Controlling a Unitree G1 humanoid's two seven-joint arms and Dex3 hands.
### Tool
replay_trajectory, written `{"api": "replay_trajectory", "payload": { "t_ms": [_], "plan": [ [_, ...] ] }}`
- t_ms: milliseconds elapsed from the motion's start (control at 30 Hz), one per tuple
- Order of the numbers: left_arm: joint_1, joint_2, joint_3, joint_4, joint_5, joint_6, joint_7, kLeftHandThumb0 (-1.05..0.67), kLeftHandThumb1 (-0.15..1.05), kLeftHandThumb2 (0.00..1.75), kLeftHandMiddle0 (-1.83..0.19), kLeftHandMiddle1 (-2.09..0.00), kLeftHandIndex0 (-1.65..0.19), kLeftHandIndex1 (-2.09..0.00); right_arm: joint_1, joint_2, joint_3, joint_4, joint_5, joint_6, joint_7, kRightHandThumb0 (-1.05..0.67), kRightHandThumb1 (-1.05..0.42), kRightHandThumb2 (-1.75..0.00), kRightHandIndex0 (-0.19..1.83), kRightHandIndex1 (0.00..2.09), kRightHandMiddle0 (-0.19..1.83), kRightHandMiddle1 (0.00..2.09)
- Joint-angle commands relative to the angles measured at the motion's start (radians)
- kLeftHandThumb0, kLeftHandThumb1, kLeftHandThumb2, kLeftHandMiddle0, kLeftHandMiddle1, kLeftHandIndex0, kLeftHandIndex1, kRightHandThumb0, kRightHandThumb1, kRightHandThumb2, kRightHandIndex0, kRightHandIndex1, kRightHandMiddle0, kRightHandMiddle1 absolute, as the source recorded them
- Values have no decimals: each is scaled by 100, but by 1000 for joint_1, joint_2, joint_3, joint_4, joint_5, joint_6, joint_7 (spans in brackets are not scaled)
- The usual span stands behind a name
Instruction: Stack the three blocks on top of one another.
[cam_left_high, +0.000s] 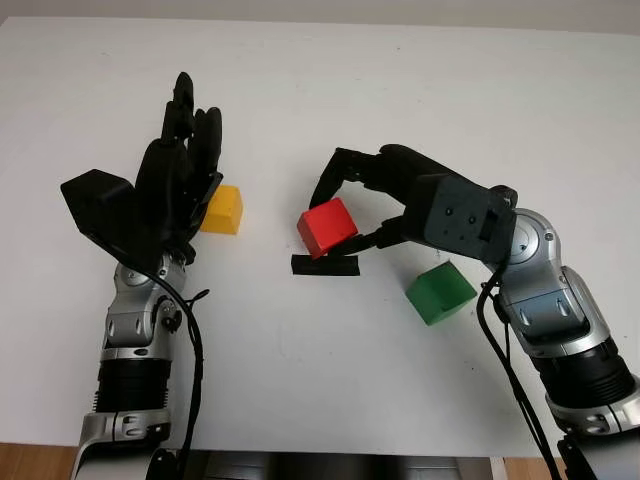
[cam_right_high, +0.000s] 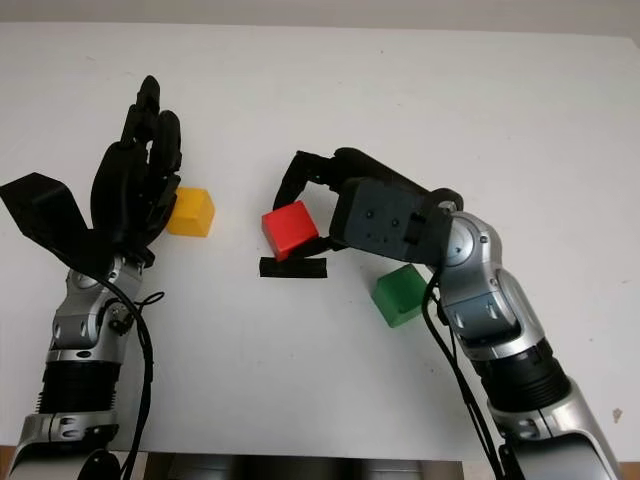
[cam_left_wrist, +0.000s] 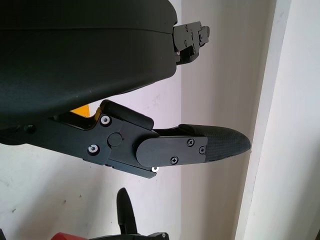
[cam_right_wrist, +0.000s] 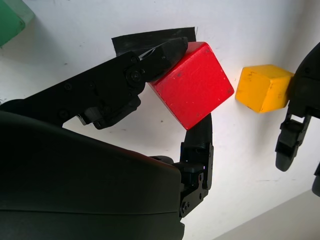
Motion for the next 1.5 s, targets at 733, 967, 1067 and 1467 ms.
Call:
{"api": "replay_trajectory", "payload": {
  "t_ms": [733,967,1067,1467],
  "plan": [
    [21,1,3,-18,-6,-11,-3,-72,105,43,19,-2,19,-5,26,-2,37,45,-56,-19,11,-39,-94,-5,31,6,36,154],
    [23,5,6,-18,-8,-10,-9,-73,105,42,19,-1,19,-4,21,5,35,63,-63,-21,2,-40,-95,-6,30,5,34,151],
    [24,6,6,-22,-10,-5,-10,-73,105,42,19,0,19,-4,22,9,33,68,-59,-31,0,-41,-96,-6,29,5,33,152],
    [19,0,6,-17,-9,-7,-3,-72,105,43,19,-2,18,-4,38,6,18,73,-38,-82,-13,-42,-95,-5,29,5,34,153]
  ]
}}
